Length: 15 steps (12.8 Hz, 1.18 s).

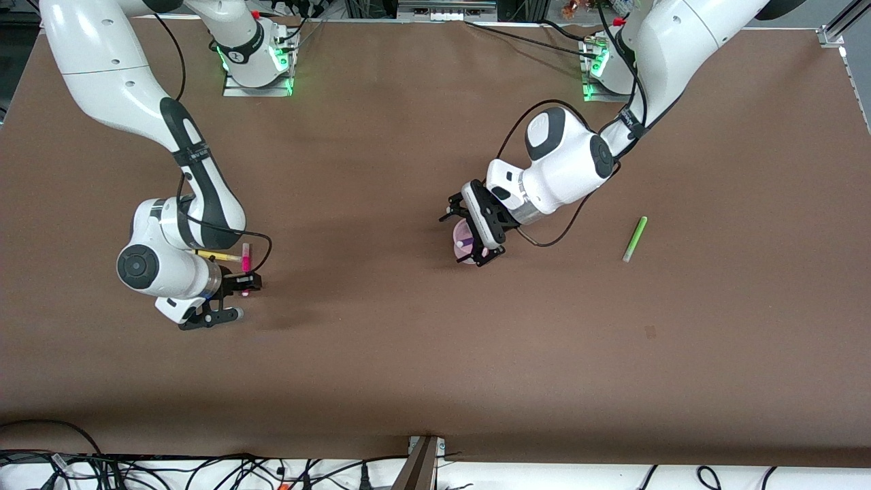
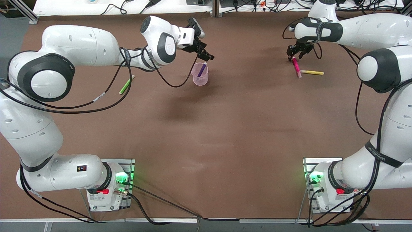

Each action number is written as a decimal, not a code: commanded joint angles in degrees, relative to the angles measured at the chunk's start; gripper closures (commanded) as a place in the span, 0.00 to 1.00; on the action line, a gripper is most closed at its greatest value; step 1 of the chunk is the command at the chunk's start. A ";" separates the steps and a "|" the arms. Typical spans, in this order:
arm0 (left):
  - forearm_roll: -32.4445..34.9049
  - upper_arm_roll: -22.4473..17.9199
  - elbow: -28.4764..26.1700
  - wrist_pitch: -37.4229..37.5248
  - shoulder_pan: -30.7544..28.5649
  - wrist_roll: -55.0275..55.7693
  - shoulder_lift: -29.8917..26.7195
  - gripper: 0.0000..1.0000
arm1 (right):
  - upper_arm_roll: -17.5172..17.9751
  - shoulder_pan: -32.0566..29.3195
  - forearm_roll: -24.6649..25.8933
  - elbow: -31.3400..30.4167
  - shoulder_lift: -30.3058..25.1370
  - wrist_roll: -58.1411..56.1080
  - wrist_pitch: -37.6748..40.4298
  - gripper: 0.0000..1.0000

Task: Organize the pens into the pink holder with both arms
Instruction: 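Lower the purple pen into the cup while the right gripper grasps the pink pen, then open the left gripper and raise it back from the cup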

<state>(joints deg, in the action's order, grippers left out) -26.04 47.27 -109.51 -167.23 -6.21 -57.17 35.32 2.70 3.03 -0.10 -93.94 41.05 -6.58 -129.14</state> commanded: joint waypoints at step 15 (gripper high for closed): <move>31.38 -3.93 22.41 72.28 -14.01 46.42 -16.67 0.00 | 0.56 -0.74 0.28 -0.90 0.87 -0.63 -0.68 0.62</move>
<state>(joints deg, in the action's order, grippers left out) 0.52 44.17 -89.40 -100.28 -21.09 -17.61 20.35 2.67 2.91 -0.09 -94.31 41.79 -6.62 -129.28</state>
